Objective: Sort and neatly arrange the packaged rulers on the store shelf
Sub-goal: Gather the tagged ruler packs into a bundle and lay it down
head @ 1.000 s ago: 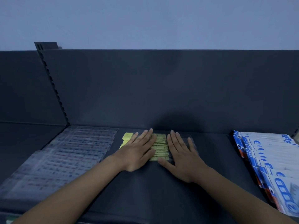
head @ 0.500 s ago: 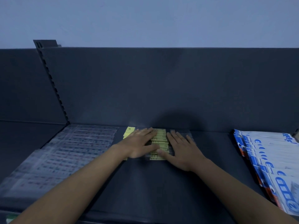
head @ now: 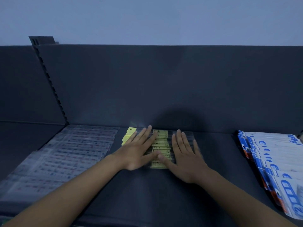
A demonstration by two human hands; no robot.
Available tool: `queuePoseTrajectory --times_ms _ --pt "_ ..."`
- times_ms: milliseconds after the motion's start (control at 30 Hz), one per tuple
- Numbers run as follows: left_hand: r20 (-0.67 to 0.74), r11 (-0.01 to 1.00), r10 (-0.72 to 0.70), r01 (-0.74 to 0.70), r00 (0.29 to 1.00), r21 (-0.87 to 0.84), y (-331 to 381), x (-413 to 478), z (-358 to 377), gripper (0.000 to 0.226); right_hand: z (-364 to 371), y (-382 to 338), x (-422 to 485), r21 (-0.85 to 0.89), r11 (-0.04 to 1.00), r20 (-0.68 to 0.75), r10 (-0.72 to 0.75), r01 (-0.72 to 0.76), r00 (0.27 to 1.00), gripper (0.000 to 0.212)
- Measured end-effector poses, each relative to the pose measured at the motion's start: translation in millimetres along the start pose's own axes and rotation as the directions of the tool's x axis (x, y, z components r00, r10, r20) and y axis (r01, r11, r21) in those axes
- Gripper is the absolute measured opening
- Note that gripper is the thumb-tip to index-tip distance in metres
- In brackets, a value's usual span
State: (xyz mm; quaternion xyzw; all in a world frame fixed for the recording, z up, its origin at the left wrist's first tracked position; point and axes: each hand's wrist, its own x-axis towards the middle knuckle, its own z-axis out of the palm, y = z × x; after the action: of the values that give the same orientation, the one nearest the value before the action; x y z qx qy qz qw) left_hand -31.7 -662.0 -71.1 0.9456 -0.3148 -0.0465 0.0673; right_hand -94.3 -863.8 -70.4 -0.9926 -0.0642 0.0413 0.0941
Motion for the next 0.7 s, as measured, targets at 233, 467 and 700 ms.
queuePoseTrajectory --times_ms 233,467,700 --pt "0.124 0.992 -0.086 0.097 0.989 -0.087 -3 14 -14 0.079 -10 6 19 -0.052 0.998 -0.004 0.024 -0.024 1.000 0.098" --pt "-0.370 0.991 0.127 -0.136 0.920 0.001 4 0 -19 0.073 -17 7 14 -0.048 0.996 -0.267 -0.090 0.080 0.960 0.104" --pt "-0.196 0.989 0.136 -0.144 0.971 -0.028 -3 0 -11 0.077 -9 16 13 -0.033 0.992 -0.036 -0.120 0.118 0.992 0.099"
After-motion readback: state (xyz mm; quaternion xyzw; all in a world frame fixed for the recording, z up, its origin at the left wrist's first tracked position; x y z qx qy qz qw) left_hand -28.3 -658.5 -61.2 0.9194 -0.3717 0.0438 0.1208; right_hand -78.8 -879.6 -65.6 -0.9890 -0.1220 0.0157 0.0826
